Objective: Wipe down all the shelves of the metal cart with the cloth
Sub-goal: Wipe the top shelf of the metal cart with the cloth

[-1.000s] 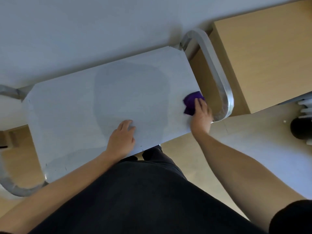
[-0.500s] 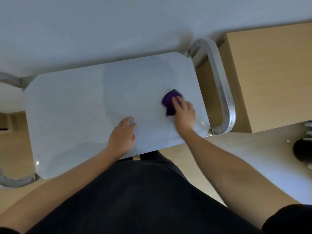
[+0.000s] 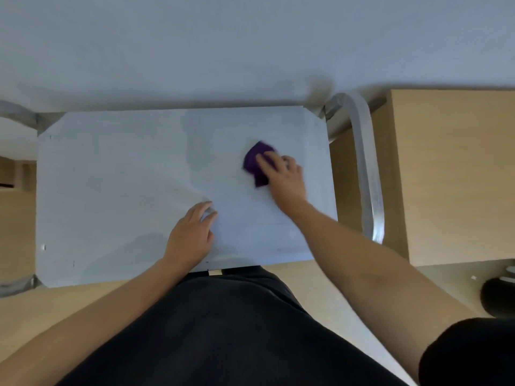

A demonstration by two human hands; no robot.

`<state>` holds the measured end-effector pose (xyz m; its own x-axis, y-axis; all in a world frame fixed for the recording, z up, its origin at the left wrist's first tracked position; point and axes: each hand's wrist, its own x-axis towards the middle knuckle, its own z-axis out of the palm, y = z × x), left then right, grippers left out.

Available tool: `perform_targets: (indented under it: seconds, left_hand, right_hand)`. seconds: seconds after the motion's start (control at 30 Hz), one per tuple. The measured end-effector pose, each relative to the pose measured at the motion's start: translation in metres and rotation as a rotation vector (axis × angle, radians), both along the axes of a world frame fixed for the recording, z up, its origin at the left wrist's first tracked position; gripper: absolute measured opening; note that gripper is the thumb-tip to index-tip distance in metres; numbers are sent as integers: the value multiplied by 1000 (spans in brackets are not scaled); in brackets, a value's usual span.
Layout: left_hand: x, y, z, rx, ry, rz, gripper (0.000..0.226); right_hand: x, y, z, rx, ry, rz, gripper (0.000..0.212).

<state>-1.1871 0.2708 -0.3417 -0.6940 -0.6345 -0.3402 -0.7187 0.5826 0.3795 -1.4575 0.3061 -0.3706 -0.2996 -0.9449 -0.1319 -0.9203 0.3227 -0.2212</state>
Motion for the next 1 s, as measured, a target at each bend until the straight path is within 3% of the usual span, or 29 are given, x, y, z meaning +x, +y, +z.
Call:
perform_targets:
  seconds: [0.1, 0.2, 0.27, 0.37, 0.47, 0.57, 0.63, 0.7, 0.77, 0.87, 0.93, 1.0]
  left_hand:
    - [-4, 2, 2, -7, 2, 21, 39]
    - [-7, 4, 3, -8, 8, 50, 38]
    - [-8, 5, 3, -3, -2, 67, 38]
    - [-9, 5, 2, -6, -9, 72, 40]
    - [-8, 6, 3, -26, 10, 52, 39]
    - [-8, 7, 2, -30, 19, 55, 51]
    - [-9, 10, 0, -24, 26, 68, 51]
    - [-9, 11, -2, -23, 33, 78, 49]
    - [-7, 12, -4, -22, 18, 86, 44]
    - [-1, 12, -4, -24, -13, 71, 49]
    - [1, 12, -2, -26, -36, 58, 55]
    - [5, 13, -1, -26, -59, 72, 51]
  right_hand:
    - [-56, -13, 2, 5, -21, -367, 67]
    - [-52, -39, 4, -11, -51, -629, 72]
    - [-16, -56, 3, -36, -85, -543, 74]
    - [45, -60, -2, -87, -203, -102, 64]
    - [31, -59, -3, -99, -155, 84, 64]
    - [-28, -59, -7, -96, -70, -190, 65]
    - [-62, -56, -1, -37, -75, -494, 72]
    - [-64, -60, 7, -55, -88, -639, 73]
    - [-33, -70, 12, -69, -117, -529, 70]
    - [40, -79, 1, -166, -270, -113, 56]
    - [83, -72, 2, -113, -276, 193, 61]
    - [94, -60, 7, -78, -279, 311, 63]
